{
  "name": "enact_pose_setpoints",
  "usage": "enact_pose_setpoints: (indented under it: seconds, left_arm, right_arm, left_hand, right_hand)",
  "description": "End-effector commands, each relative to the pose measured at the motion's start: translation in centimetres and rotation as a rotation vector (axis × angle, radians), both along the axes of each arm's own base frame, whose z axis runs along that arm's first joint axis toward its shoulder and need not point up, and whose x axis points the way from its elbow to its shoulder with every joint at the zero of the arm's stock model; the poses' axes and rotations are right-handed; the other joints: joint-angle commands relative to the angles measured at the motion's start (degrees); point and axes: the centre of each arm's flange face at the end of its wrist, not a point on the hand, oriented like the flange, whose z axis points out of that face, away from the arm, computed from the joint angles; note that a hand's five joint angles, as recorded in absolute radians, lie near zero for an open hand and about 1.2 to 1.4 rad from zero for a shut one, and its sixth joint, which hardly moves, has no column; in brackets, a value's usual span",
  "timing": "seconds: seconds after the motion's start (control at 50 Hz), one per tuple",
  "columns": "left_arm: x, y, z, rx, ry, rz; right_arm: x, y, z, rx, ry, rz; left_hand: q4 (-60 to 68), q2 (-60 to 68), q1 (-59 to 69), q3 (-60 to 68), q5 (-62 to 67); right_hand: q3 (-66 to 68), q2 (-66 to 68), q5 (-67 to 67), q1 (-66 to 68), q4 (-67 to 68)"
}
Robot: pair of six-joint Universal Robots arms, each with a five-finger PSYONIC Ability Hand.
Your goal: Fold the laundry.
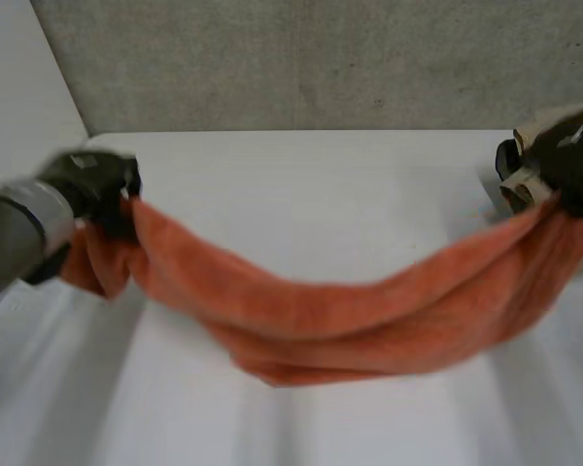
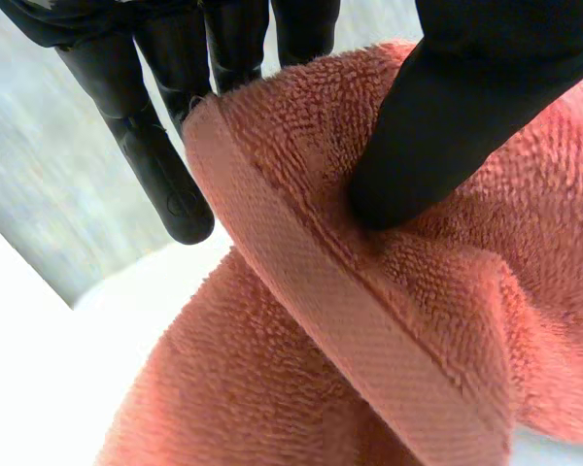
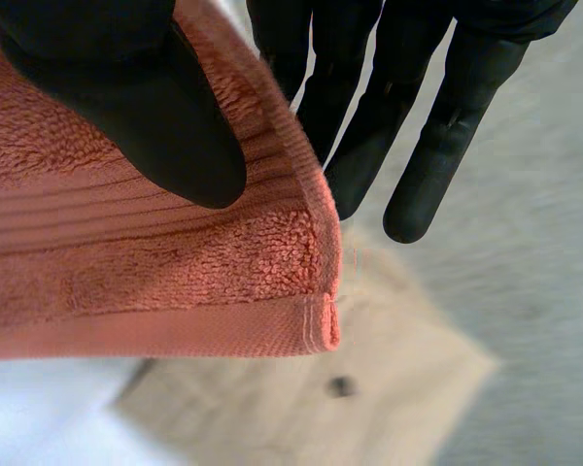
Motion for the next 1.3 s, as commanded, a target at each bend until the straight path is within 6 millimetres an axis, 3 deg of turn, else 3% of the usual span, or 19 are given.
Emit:
enact_pose_setpoints:
  seconds: [0.02, 0.08, 0.12, 0.14, 0.16, 0.22, 0.3, 0.34, 0.38, 0.44, 0.46, 0.58, 0.62, 0.68, 0.78, 0.88, 1.0, 1.14, 1.3]
  left_arm:
    - [-1.6, -3.4, -6.9, 0.096, -0.094, -0.036]
    - [-2.5, -6.4, -5.0, -0.043, -0.057, -0.032]
    - [-3.5, -8.2, -1.3, -0.209, -0.007, -0.035]
    - [-3.8, -8.6, 0.1, -0.271, 0.012, -0.036]
    - [-4.3, -9.4, 2.9, -0.401, 0.052, -0.037]
    - [-4.9, -9.8, 7.7, -0.636, 0.142, -0.037]
    - [-5.2, -8.3, 11.2, -0.809, 0.218, -0.046]
    - [-5.3, -7.8, 10.9, -0.809, 0.232, -0.053]
    - [-5.1, -7.6, 9.0, -0.763, 0.23, -0.055]
    - [-5.0, -7.4, 6.4, -0.689, 0.215, -0.06]
    - [-4.9, -7.3, 4.4, -0.634, 0.191, -0.059]
    - [-4.6, -6.8, -2.5, -0.459, 0.128, -0.061]
    - [-4.7, -6.7, -6.4, -0.363, 0.096, -0.065]
    - [-4.7, -6.2, -10.2, -0.261, 0.063, -0.065]
    - [-4.3, -5.0, -12.8, -0.162, 0.015, -0.072]
    - [-3.3, -2.9, -13.8, -0.064, -0.06, -0.08]
    - [-2.1, -1.0, -10.6, -0.047, -0.079, -0.072]
    - [-1.6, 0.1, -7.3, -0.067, -0.036, -0.061]
    - [-1.7, -0.2, -6.9, -0.035, 0.023, -0.04]
  right_arm:
    - [1.0, -3.5, -6.1, 0.121, 0.017, -0.01]
    - [2.9, -5.6, -5.3, -0.015, -0.012, 0.0]
    - [3.8, -6.6, -3.4, -0.139, -0.051, -0.008]
    - [4.2, -7.8, -0.9, -0.287, -0.11, -0.031]
    - [4.4, -8.4, 0.4, -0.369, -0.147, -0.038]
    - [4.9, -9.6, 5.4, -0.716, -0.309, -0.034]
    - [4.7, -8.5, 8.0, -0.911, -0.39, -0.021]
    - [4.7, -7.5, 7.6, -0.888, -0.382, -0.013]
    - [4.8, -7.1, 6.2, -0.833, -0.367, -0.009]
    - [5.5, -6.2, 2.9, -0.686, -0.339, 0.021]
    - [5.6, -5.9, 1.9, -0.642, -0.33, 0.029]
    - [5.4, -3.8, -5.2, -0.354, -0.287, 0.054]
    - [5.4, -3.5, -7.2, -0.287, -0.288, 0.052]
    - [5.2, -2.9, -11.1, -0.161, -0.282, 0.03]
    - [4.6, -1.9, -14.8, -0.04, -0.24, 0.013]
    - [4.2, -0.9, -15.9, 0.011, -0.228, 0.008]
    - [4.2, -0.4, -16.3, 0.031, -0.226, 0.021]
    - [4.1, -0.4, -16.3, 0.033, -0.228, 0.02]
    - [4.1, 0.1, -16.7, 0.052, -0.223, 0.025]
  left_hand:
    - [11.4, 11.4, 15.8, 11.9, 14.5]
    - [11.4, 11.4, 15.8, 11.9, 14.5]
    - [11.4, 11.4, 15.8, 11.9, 14.5]
    - [11.4, 11.4, 15.8, 11.9, 14.5]
    - [11.4, 11.4, 15.8, 11.9, 14.5]
    - [11.4, 11.4, 15.8, 11.9, 14.5]
    - [11.4, 11.4, 15.8, 11.9, 14.5]
    - [11.4, 11.4, 15.8, 11.9, 14.5]
    - [11.4, 11.4, 15.8, 11.9, 14.5]
    - [11.4, 11.4, 15.8, 11.9, 14.5]
    - [11.4, 11.4, 15.8, 11.9, 14.5]
    - [11.4, 11.4, 15.8, 11.9, 14.5]
    - [11.4, 11.4, 15.8, 11.9, 14.5]
    - [11.4, 11.4, 15.8, 11.9, 14.5]
    - [-1.7, -1.6, 2.7, -1.2, 1.5]
    - [-16.8, -16.8, -12.4, -16.3, -13.7]
    - [-37.7, -37.6, -33.3, -37.2, -34.5]
    - [-41.9, -41.9, -37.5, -41.4, -38.8]
    - [-40.9, -40.9, -36.5, -40.4, -37.8]
  right_hand:
    - [11.5, 11.7, 12.8, 15.2, 11.2]
    - [11.5, 11.7, 12.8, 15.2, 11.2]
    - [11.5, 11.7, 12.8, 15.2, 11.2]
    - [11.5, 11.7, 12.8, 15.2, 11.2]
    - [11.5, 11.7, 12.8, 15.2, 11.2]
    - [11.5, 11.7, 12.8, 15.2, 11.2]
    - [11.5, 11.7, 12.8, 15.2, 11.2]
    - [11.5, 11.7, 12.8, 15.2, 11.2]
    - [11.5, 11.7, 12.8, 15.2, 11.2]
    - [11.5, 11.7, 12.8, 15.2, 11.2]
    - [11.5, 11.7, 12.8, 15.2, 11.2]
    - [11.5, 11.7, 12.8, 15.2, 11.2]
    - [11.5, 11.7, 12.8, 15.2, 11.2]
    - [11.5, 11.7, 12.8, 15.2, 11.2]
    - [11.5, 11.7, 12.8, 15.2, 11.2]
    - [11.5, 11.7, 12.8, 15.2, 11.2]
    - [11.5, 11.7, 12.8, 15.2, 11.2]
    - [11.5, 11.7, 12.8, 15.2, 11.2]
    - [11.5, 11.7, 12.8, 15.2, 11.2]
